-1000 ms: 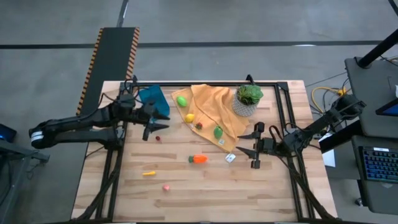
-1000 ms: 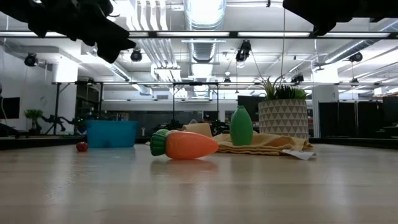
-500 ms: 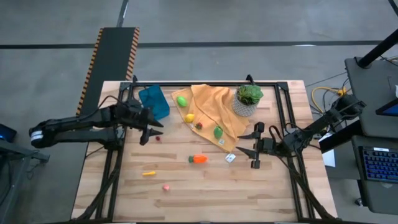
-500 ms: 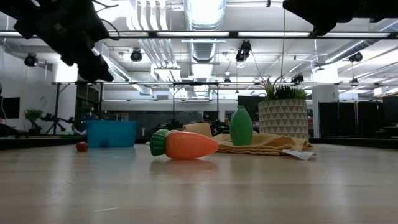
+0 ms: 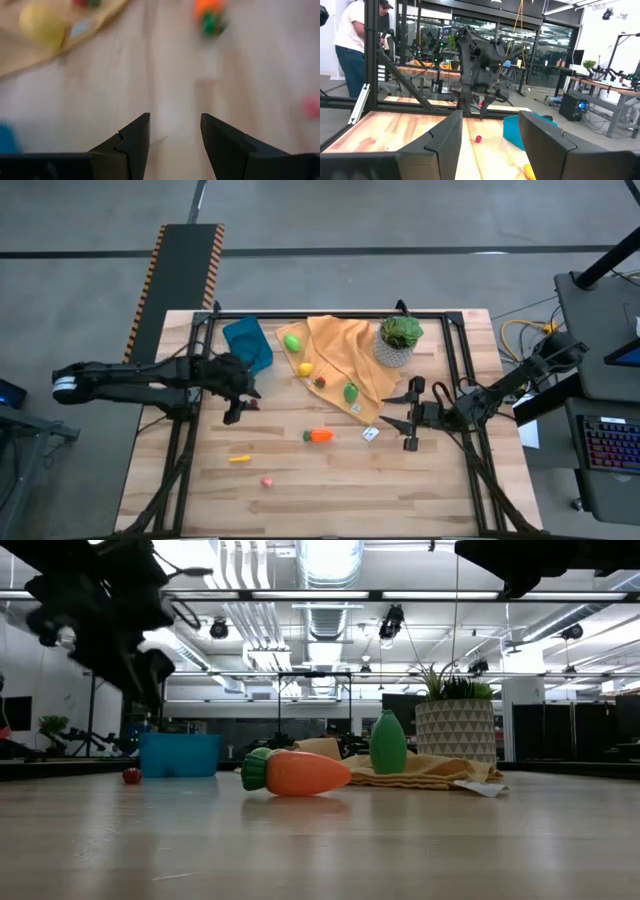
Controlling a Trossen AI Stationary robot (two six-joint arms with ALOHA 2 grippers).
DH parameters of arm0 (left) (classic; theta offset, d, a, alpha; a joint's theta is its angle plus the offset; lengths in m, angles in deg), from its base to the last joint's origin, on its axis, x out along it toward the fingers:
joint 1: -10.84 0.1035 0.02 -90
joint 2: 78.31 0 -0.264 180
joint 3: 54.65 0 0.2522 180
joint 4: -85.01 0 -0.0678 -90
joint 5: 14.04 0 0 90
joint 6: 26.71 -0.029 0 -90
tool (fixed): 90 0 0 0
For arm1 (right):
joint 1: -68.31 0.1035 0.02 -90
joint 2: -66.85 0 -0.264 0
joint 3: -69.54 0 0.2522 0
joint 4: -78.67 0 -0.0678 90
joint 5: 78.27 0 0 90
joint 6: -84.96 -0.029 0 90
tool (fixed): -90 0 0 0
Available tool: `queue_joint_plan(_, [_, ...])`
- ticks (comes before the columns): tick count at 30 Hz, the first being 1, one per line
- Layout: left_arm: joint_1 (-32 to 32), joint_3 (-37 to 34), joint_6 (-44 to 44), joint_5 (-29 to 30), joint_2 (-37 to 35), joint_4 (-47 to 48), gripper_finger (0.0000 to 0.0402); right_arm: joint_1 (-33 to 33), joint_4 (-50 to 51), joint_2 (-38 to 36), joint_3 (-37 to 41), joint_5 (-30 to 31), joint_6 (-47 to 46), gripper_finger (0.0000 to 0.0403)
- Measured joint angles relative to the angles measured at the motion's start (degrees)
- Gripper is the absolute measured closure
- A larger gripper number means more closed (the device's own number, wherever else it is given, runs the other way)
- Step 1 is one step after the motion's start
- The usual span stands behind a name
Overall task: Pick and placing Produce into tupperware
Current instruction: Put the red cherry into the blue bin
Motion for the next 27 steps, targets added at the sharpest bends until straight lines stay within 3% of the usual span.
queue_joint_plan(15, [-0.7, 5.3, -8.4, 6.1, 14.3, 6.7, 0.0242, 0.0, 1.1, 0.0, 0.0, 0.1, 0.0, 0.0216])
queue_joint_plan(27, [-0.6, 15.8, 1.1, 5.9, 23.3, 17.2, 0.0242, 0.0, 1.3, 0.0, 0.0, 0.1, 0.0, 0.0216])
